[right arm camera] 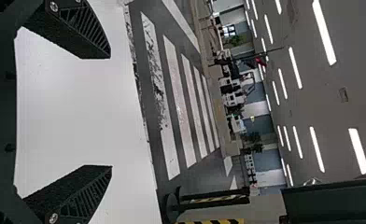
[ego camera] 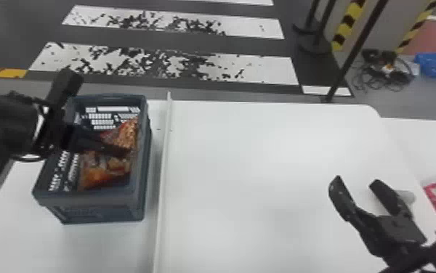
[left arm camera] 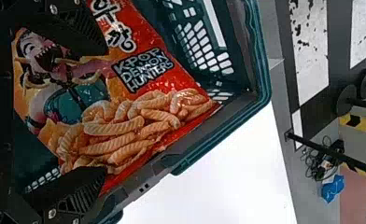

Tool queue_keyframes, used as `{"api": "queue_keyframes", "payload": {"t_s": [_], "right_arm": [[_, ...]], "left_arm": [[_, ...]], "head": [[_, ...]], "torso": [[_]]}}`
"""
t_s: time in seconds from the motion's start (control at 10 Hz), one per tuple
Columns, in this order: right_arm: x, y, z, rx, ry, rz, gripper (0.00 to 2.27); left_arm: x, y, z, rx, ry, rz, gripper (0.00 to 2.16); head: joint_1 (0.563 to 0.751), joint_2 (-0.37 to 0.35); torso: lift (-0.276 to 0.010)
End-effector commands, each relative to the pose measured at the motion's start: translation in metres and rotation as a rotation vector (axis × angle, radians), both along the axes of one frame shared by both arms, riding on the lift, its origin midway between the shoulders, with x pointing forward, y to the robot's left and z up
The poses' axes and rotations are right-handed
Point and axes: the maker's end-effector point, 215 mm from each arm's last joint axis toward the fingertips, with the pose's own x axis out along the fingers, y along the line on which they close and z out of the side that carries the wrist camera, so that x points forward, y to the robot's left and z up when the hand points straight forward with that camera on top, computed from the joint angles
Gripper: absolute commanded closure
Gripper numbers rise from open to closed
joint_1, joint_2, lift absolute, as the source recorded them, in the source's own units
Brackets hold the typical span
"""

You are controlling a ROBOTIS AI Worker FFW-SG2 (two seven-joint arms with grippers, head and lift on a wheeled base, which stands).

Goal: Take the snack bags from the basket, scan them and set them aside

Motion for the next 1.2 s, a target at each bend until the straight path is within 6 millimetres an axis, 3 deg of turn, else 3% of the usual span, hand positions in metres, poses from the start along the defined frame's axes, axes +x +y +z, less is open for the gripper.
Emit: {"api": "queue_keyframes", "payload": {"t_s": [0.0, 0.2, 0.5, 0.6, 0.8, 0.9, 1.1], "right_arm": [[0.0, 0.001, -0.003, 0.002, 0.01, 0.004, 0.08], [0.0, 0.0, -0.003, -0.001, 0.013, 0.007, 0.08], [-0.005, -0.007, -0.005, -0.01, 0.022, 0.007, 0.08], [-0.005, -0.006, -0.007, 0.0, 0.029, 0.015, 0.08], [-0.008, -0.008, -0.008, 0.004, 0.031, 0.014, 0.08], [-0.008, -0.009, -0.007, 0.01, 0.031, 0.013, 0.08], [-0.01, -0.015, -0.006, 0.015, 0.03, 0.006, 0.08]], "left_arm": [[0.0, -0.003, -0.006, -0.002, 0.001, -0.009, 0.12], [0.0, 0.001, -0.014, 0.011, -0.004, -0.017, 0.13], [-0.007, 0.0, -0.023, 0.006, 0.003, -0.032, 0.37], [-0.011, 0.002, -0.032, 0.014, 0.007, -0.034, 0.69], [-0.014, 0.002, -0.033, 0.005, 0.012, -0.028, 1.59], [-0.017, 0.003, -0.033, -0.001, 0.029, -0.017, 1.86], [-0.023, 0.007, -0.035, -0.019, 0.046, -0.004, 2.01]], "head": [[0.695, -0.083], [0.695, -0.086], [0.695, -0.086], [0.695, -0.088], [0.695, -0.091], [0.695, -0.093], [0.695, -0.095]], "torso": [[-0.075], [-0.075], [-0.075], [-0.075], [-0.075], [-0.075], [-0.075]]}}
